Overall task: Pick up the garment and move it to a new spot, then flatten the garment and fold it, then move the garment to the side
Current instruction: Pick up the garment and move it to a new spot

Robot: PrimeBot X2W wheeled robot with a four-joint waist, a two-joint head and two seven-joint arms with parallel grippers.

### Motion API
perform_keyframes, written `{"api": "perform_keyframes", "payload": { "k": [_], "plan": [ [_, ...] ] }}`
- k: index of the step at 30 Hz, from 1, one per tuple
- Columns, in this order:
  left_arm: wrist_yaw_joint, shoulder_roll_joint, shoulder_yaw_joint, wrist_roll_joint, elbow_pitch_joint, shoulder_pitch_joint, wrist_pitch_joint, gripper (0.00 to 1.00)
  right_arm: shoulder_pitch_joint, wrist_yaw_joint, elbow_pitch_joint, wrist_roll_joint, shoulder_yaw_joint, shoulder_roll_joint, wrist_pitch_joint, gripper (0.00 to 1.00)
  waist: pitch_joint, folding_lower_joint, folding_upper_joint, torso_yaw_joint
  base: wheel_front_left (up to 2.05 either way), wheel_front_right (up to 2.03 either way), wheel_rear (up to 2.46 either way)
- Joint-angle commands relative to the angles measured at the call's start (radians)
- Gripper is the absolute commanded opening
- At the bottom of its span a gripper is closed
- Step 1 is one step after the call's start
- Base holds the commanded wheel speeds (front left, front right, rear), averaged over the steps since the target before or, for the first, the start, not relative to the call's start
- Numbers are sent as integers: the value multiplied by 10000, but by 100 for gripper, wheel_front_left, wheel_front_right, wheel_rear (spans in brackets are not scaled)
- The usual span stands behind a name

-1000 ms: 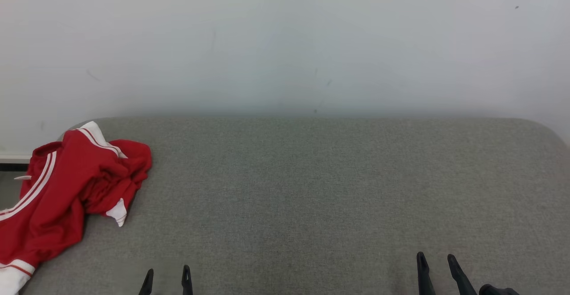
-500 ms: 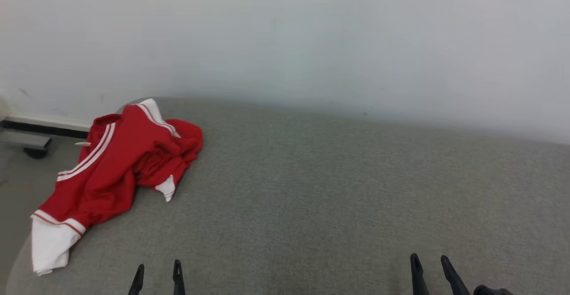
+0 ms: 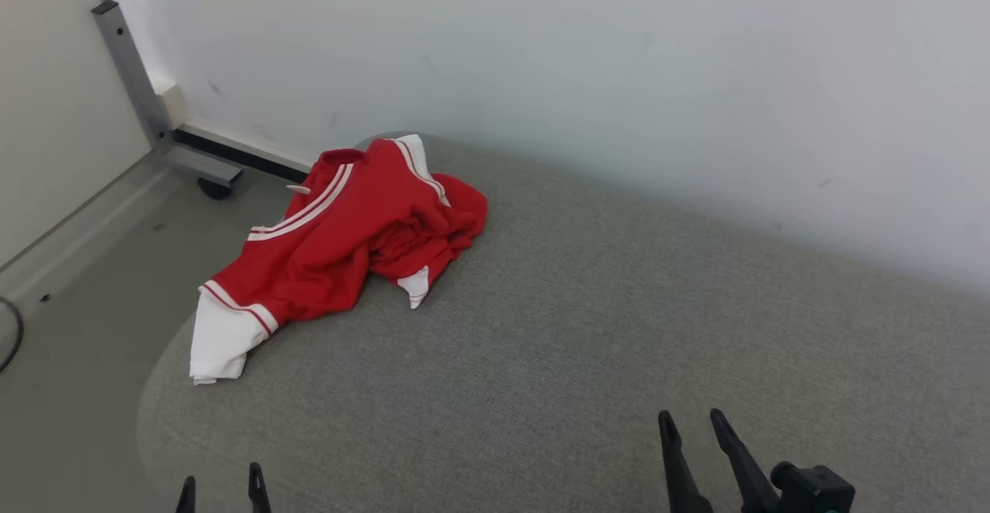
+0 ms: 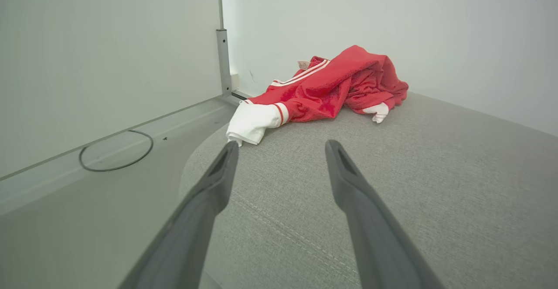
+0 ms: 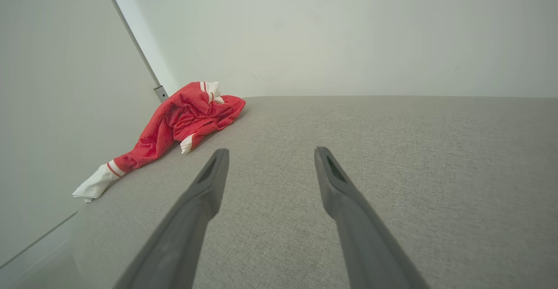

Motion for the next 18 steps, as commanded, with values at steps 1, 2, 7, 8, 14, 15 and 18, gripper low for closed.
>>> {"api": "perform_keyframes", "payload": {
  "k": [1,2,7,8,14,15,18],
  "plan": [
    [91,2,100,-70,-129,195,-35,100,-186,37,56,-46,155,-1,10,100,283,0,0,522,0,0,0],
    [107,-10,157,-89,-201,238,-35,100,-272,37,102,-56,252,-6,27,100,320,0,0,548,0,0,0],
    [246,-77,414,-172,-498,422,-35,100,-665,37,289,-135,712,-2,71,100,474,0,0,653,0,0,0],
    [263,-92,441,-178,-544,470,-35,100,-713,37,329,-143,777,-2,84,100,498,0,0,666,0,0,0],
    [306,-146,580,-211,-752,647,-35,100,-951,37,563,-126,924,-4,39,100,552,0,0,696,0,0,0],
    [299,-152,599,-219,-761,682,-35,100,-969,37,584,-113,939,-2,20,100,547,0,0,692,0,0,0],
    [186,-162,649,-242,-525,474,-35,100,-929,37,662,-75,952,-4,-7,100,517,0,0,667,0,0,0]
  ]
}}
